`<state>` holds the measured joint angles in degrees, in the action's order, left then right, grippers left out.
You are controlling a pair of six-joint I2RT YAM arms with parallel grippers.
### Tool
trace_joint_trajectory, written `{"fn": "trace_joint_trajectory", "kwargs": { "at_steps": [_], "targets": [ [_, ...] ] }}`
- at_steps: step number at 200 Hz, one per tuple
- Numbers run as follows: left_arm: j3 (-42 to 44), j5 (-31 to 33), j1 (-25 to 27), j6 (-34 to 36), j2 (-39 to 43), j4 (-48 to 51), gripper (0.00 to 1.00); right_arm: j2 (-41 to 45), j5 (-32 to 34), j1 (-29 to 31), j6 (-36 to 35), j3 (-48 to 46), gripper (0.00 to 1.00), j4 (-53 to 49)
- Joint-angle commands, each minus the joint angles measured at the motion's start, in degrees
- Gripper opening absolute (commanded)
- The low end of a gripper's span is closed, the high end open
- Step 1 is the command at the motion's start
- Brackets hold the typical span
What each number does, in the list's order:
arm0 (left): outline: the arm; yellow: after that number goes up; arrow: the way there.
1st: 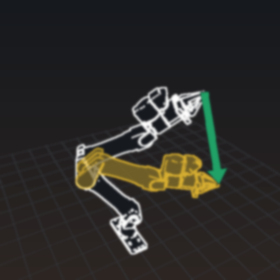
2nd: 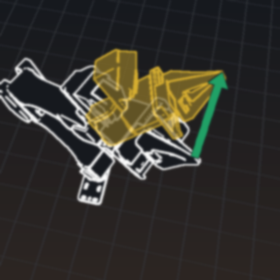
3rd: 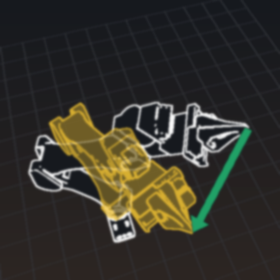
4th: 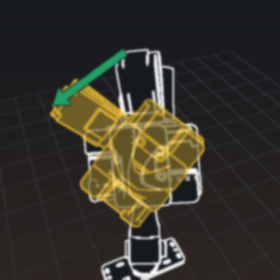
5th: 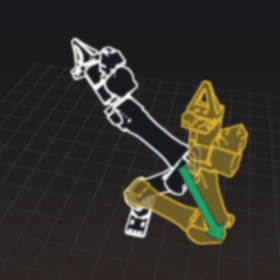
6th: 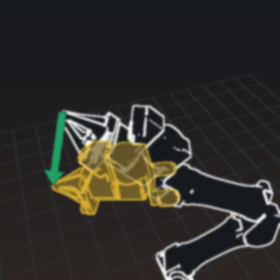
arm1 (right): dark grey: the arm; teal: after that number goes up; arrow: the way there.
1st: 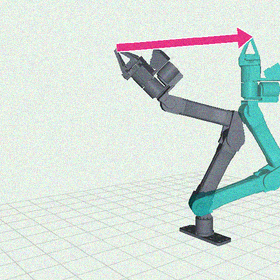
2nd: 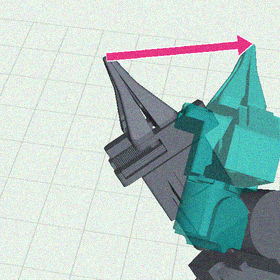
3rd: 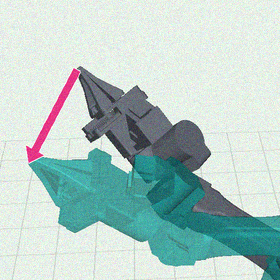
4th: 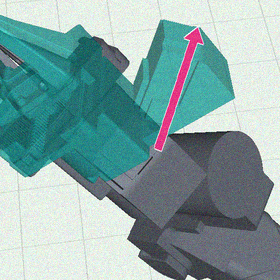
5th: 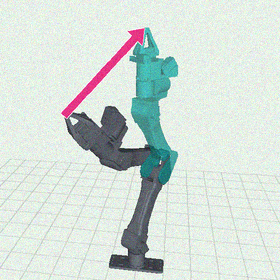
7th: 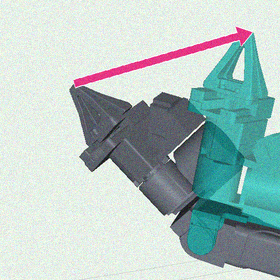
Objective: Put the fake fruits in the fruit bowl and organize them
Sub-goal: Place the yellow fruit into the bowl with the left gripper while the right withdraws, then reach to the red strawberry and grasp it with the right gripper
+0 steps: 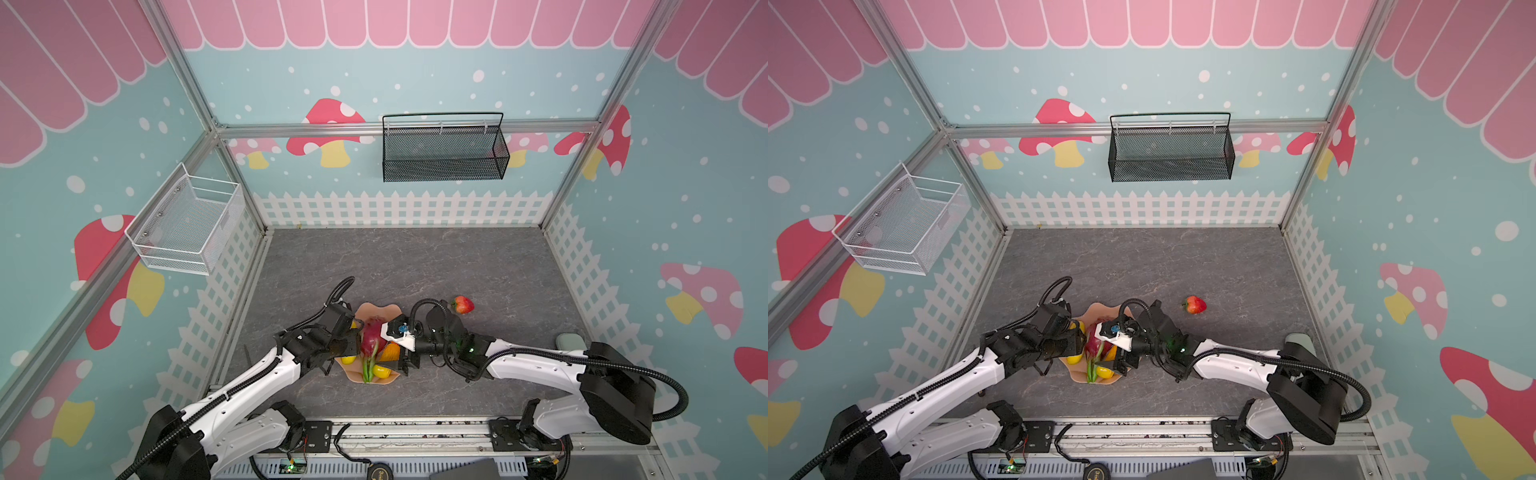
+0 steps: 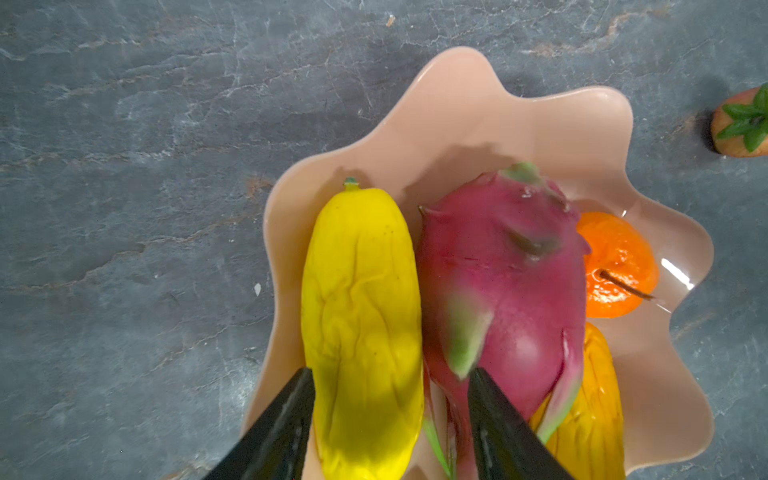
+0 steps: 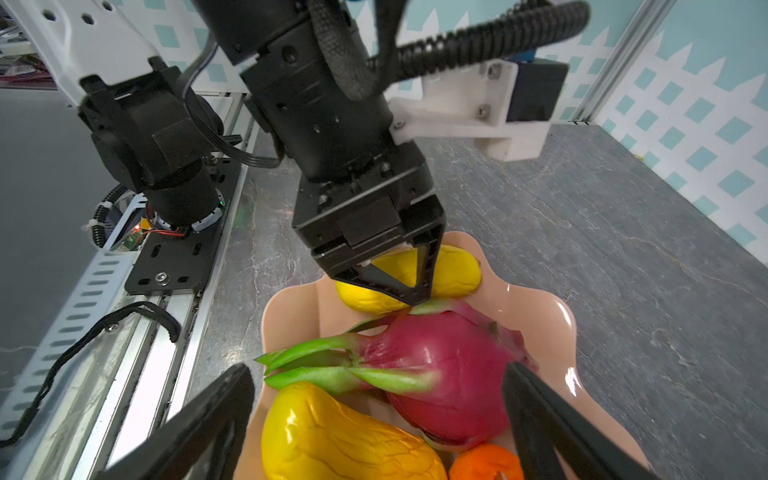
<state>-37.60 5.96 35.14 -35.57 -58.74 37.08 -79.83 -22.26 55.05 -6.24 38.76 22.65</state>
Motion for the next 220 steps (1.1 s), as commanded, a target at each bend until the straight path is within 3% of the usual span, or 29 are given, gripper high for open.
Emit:
{"fn": "trace_joint_trajectory", "kwargs": {
  "at_steps": [1,54,79,106,129,160,220],
  "targets": [
    [-0.1,0.2,0.4,0.0,1.3,0.8,0.6,2.0,4.0,-2.3,3.1,-1.6,0.96,2.1],
    [-2.0,-0.4,2.0,1.8,5.8,0.1,0.64,6.1,27.0,-15.5,17.6,-6.7,0.96,0.8],
    [-2.7,-1.1,4.9,3.0,7.6,-2.3,0.67,7.8,28.1,-22.8,21.5,-8.6,0.96,-0.5],
    [-3.4,-2.1,9.4,4.0,8.0,-8.4,0.72,3.4,27.9,-28.8,20.8,-6.8,0.96,-2.5],
    [-4.5,-2.9,12.9,4.9,4.9,-14.1,1.0,-2.5,31.7,-29.4,17.3,-2.5,0.95,-6.2],
    [-8.0,-0.9,16.4,6.3,-1.8,-16.6,1.0,-7.1,33.6,-29.6,16.0,0.3,0.95,-8.3],
    [-8.1,-0.4,16.7,6.0,-6.4,-19.2,1.0,-12.1,34.2,-30.2,19.3,4.7,0.93,-16.2]
  ]
}}
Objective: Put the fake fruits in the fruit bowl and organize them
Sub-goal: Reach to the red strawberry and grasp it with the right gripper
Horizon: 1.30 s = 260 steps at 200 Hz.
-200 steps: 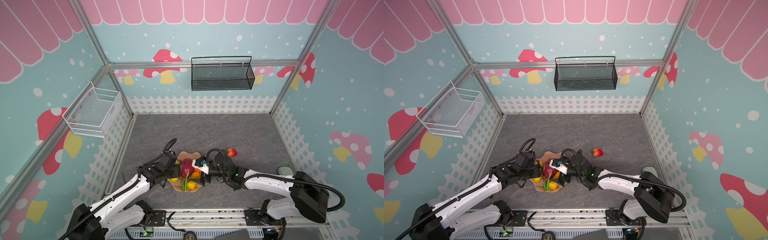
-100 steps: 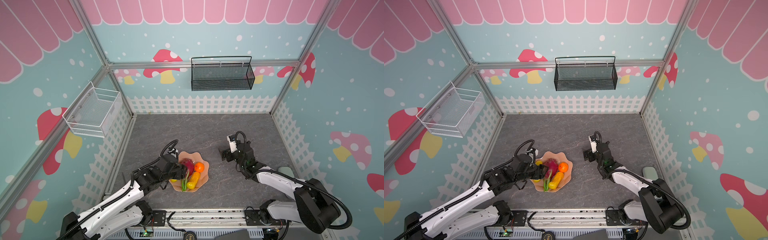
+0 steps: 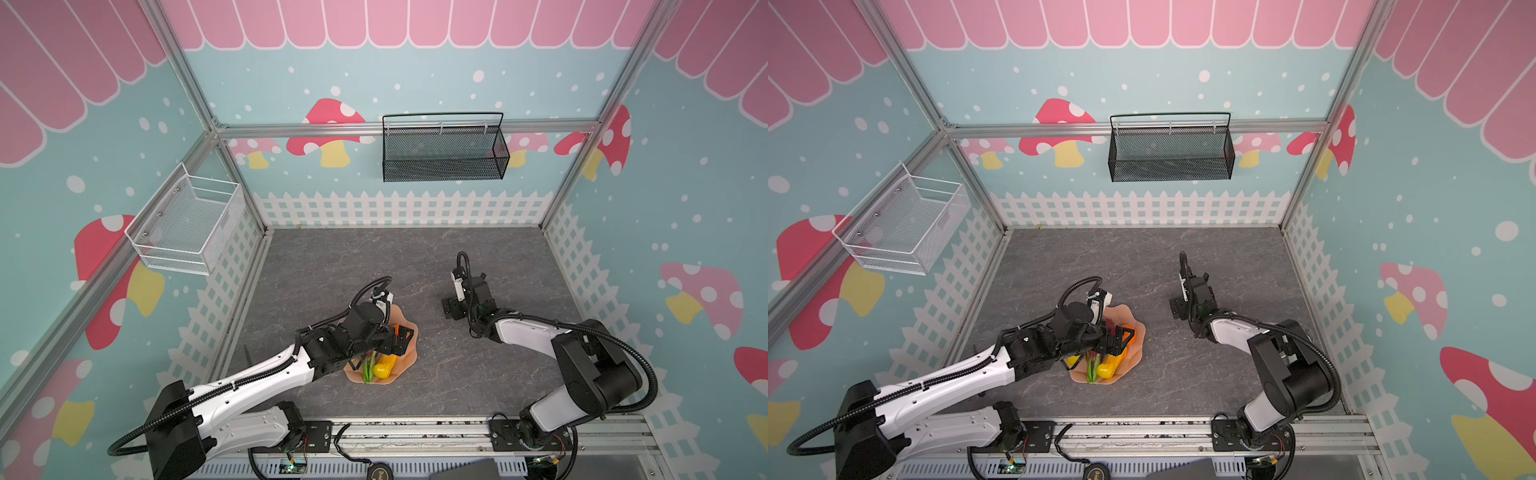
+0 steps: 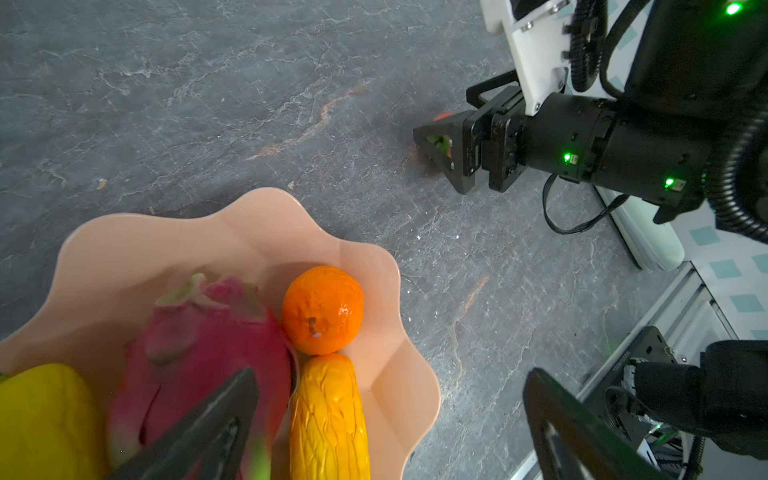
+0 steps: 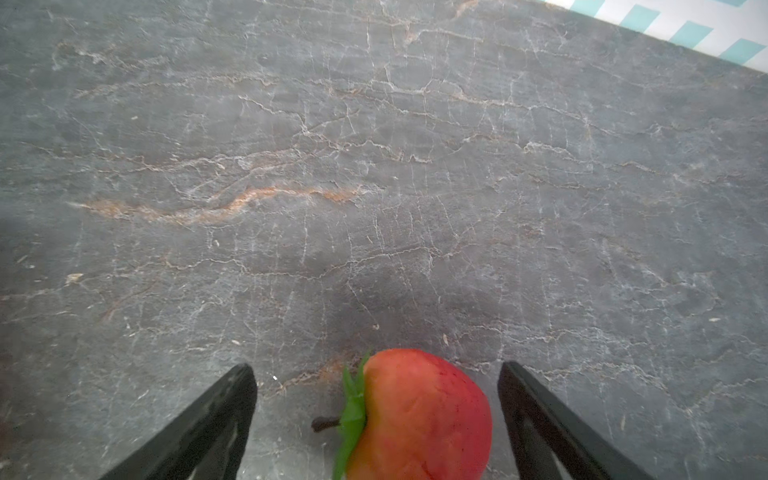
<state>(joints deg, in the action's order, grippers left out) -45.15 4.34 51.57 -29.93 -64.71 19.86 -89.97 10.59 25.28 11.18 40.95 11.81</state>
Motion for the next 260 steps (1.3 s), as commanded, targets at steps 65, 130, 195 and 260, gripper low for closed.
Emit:
{"fn": "trace_joint_trajectory", "kwargs": {
  "at_steps": [65,130,195,260],
  "targets": [
    [0.1,2.6,0.3,0.9,0.2,-2.4,1.0,6.6,-4.2,-0.4,-8.3,0.7,0.95,-7.5],
    [0.8,1.5,0.1,5.7,0.6,-3.6,1.0,9.2,-11.9,-1.7,-44.4,-2.7,0.97,-12.0],
    [4.0,0.1,-1.7,8.1,8.2,-1.6,1.0,4.8,-14.6,-6.6,-52.2,-2.1,0.93,-11.4],
    [8.0,-0.5,-5.3,6.4,14.1,-2.2,1.0,-6.0,-10.5,-7.4,-55.8,3.4,0.82,-8.7]
  ]
}}
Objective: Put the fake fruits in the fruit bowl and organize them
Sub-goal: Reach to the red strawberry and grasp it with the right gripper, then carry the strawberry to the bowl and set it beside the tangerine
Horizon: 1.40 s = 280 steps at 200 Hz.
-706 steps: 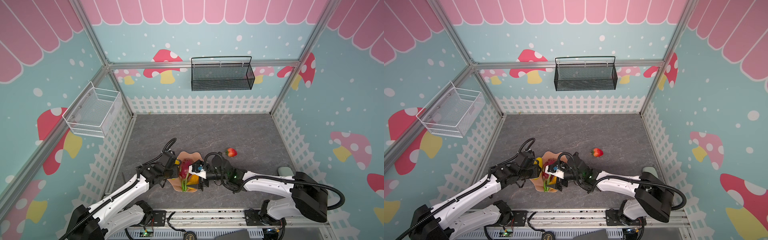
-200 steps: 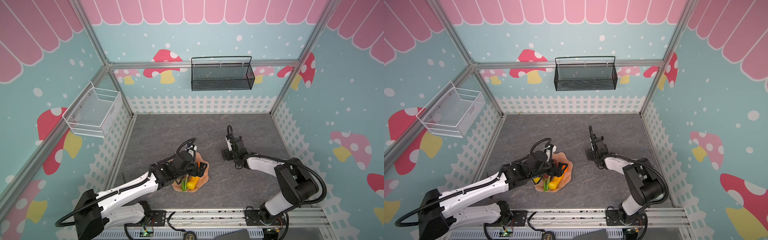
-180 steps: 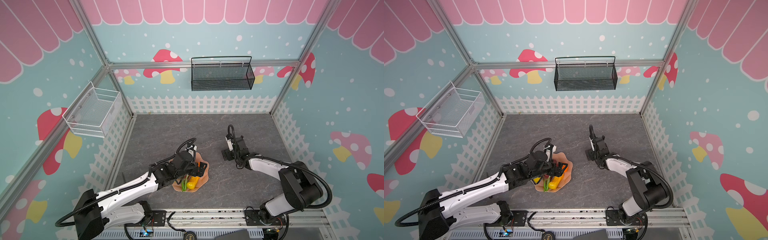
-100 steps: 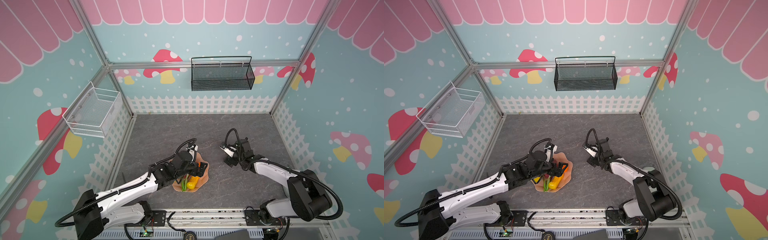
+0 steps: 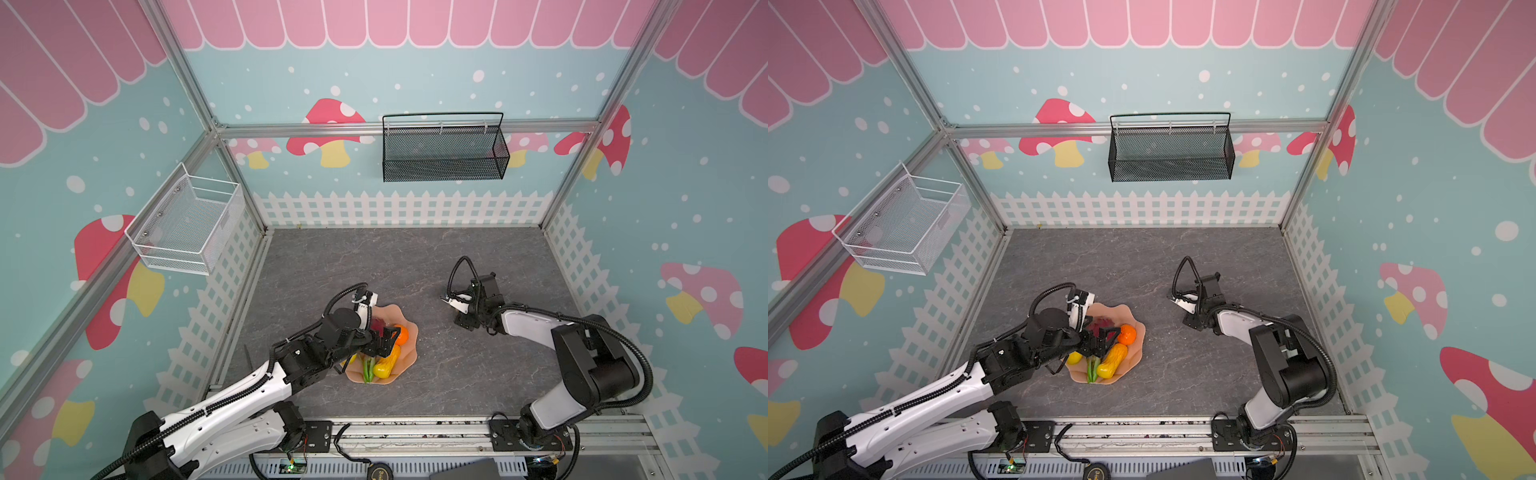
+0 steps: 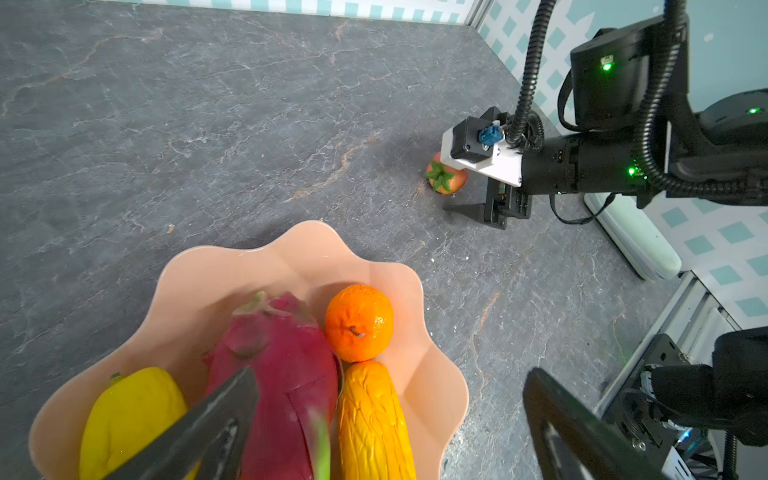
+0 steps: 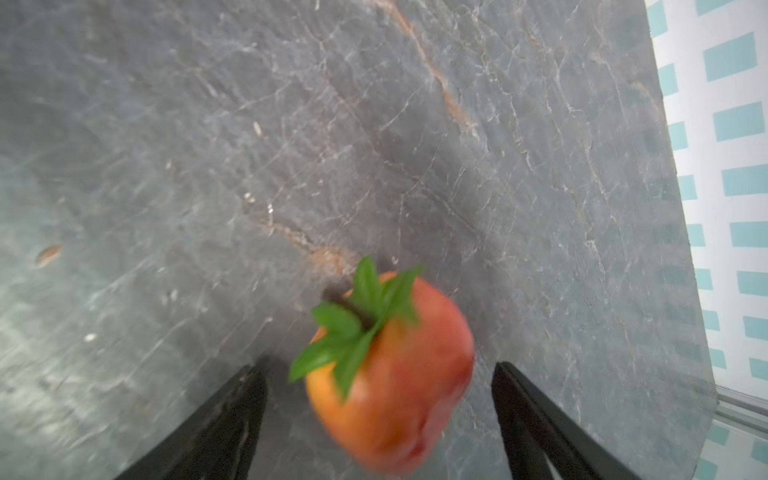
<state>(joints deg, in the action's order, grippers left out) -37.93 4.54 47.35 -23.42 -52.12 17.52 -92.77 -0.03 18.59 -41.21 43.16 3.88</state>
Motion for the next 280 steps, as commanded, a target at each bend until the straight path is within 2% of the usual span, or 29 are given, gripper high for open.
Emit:
{"fn": "trace_joint_trajectory", "kwargs": {
  "at_steps": [1,20,42,60,91,113,157,174,201,237,280],
  "targets": [
    [0.8,-0.7,-1.2,-0.1,1.6,0.1,1.0,-3.3,-0.1,-0.7,-3.4,1.2,0.81,-0.8],
    [0.8,-0.5,-1.8,-0.1,1.7,0.2,1.0,-3.7,-3.9,-0.8,-3.5,2.3,0.65,-1.6],
    [0.7,0.3,-2.0,-0.4,1.7,0.4,1.0,-3.0,-8.1,-0.8,-3.3,3.3,0.39,-3.8],
    [1.1,1.3,-2.1,-1.0,2.2,1.0,1.0,-1.0,-11.9,-0.8,-2.7,3.9,0.3,-5.1],
    [1.2,3.7,-2.2,-2.8,4.5,3.3,1.0,8.0,-21.5,1.2,0.5,1.3,0.3,-3.2],
    [2.3,5.3,-2.1,-3.5,7.3,4.9,1.0,13.3,-28.7,5.6,2.6,-1.1,0.31,-0.7],
    [3.7,8.0,-2.3,-4.4,11.9,8.9,1.0,16.4,-35.3,15.2,8.2,-1.4,0.33,1.5],
    [4.3,8.6,-2.3,-4.7,13.3,9.2,1.0,14.9,-37.3,17.5,10.2,-0.2,0.33,3.8],
    [4.4,8.6,-2.3,-5.6,14.2,9.7,1.0,9.4,-36.1,20.2,11.2,4.6,0.34,4.7],
    [4.8,8.1,-2.4,-6.6,15.6,10.7,1.0,0.4,-34.8,20.5,14.0,11.2,0.35,4.6],
    [5.6,8.9,-2.4,-6.7,17.2,11.6,1.0,-3.8,-36.0,20.8,15.3,13.8,0.36,5.1]
  ]
}}
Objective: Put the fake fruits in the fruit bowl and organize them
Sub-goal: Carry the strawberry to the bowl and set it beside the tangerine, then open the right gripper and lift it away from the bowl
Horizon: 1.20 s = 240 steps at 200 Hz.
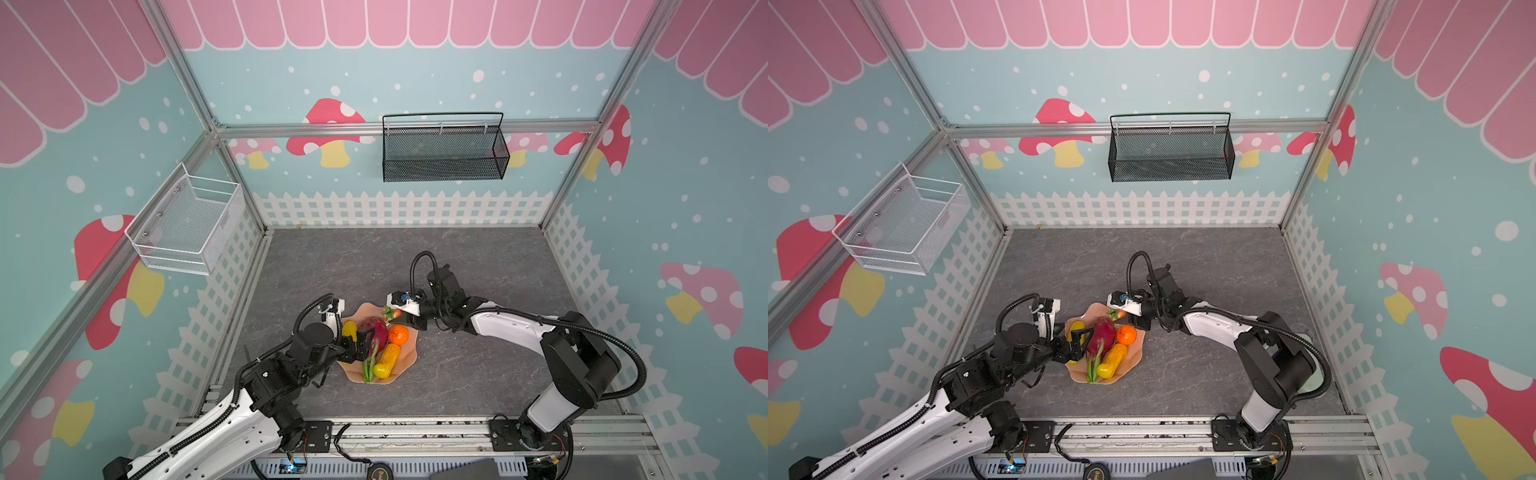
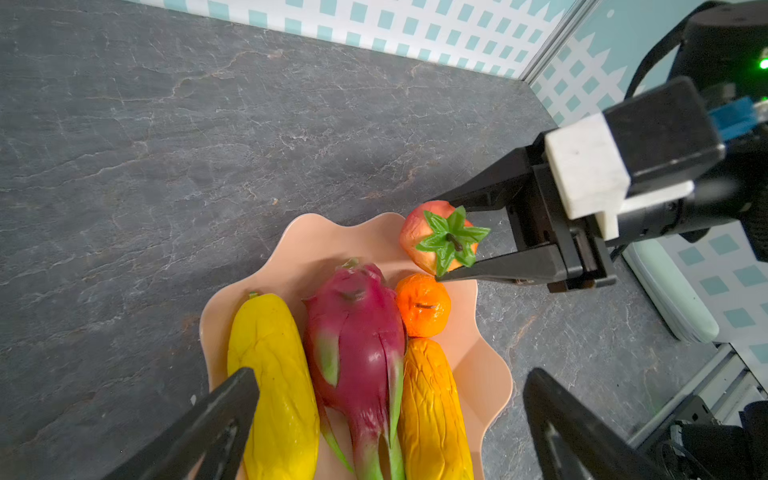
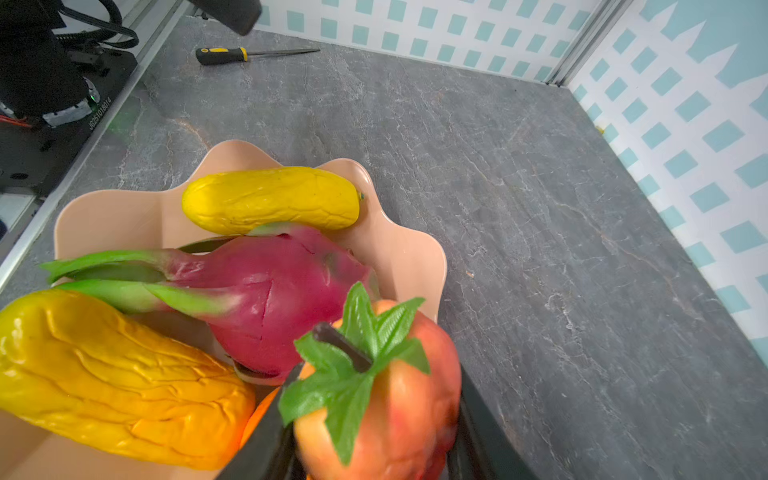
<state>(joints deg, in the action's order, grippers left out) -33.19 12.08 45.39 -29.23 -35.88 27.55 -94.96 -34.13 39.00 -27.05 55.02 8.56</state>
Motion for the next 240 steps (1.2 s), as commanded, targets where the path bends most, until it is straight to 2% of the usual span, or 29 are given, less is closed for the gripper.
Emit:
{"fn": "trace_joint_trajectory", "kwargs": {
  "at_steps": [1,92,147,190,207,210,212,214,216,240],
  "targets": [
    [0.8,1.4,-0.4,-0.9,1.0,1.6,1.0,-1.6,-2.0,0.4,1.0,2.0,0.36,0.3],
    [0.6,2.1,-0.4,0.0,1.8,2.9,1.0,-7.8,-1.9,1.2,0.1,6.2,0.38,-3.6],
    [0.4,2.0,-0.4,0.2,1.5,2.9,1.0,-8.1,-1.6,1.4,-0.8,6.9,0.43,-4.4],
    [-0.1,1.6,-0.3,0.3,0.9,2.9,1.0,-7.3,-1.7,1.4,-1.7,7.6,0.51,-5.3],
    [-0.2,1.4,-0.4,0.3,1.1,3.0,1.0,-7.1,-1.6,1.5,-2.2,7.8,0.6,-5.8],
    [-0.1,1.4,-0.4,0.3,1.2,3.1,1.0,-7.1,-1.6,1.5,-2.3,7.9,0.68,-5.9],
    [-0.2,1.5,-0.3,0.2,1.2,3.1,1.0,-7.0,-1.6,1.5,-2.4,7.9,0.79,-6.0],
    [-0.2,1.5,-0.4,0.2,1.2,3.2,1.0,-7.0,-1.6,1.5,-2.6,7.9,0.94,-6.1],
    [-0.1,1.5,-0.4,0.2,1.2,3.1,1.0,-6.9,-1.7,1.5,-2.7,7.9,1.0,-6.1],
    [0.0,1.5,-0.4,0.1,1.5,3.3,1.0,-6.1,-1.5,1.5,-3.2,7.9,0.98,-6.0]
  ]
}}
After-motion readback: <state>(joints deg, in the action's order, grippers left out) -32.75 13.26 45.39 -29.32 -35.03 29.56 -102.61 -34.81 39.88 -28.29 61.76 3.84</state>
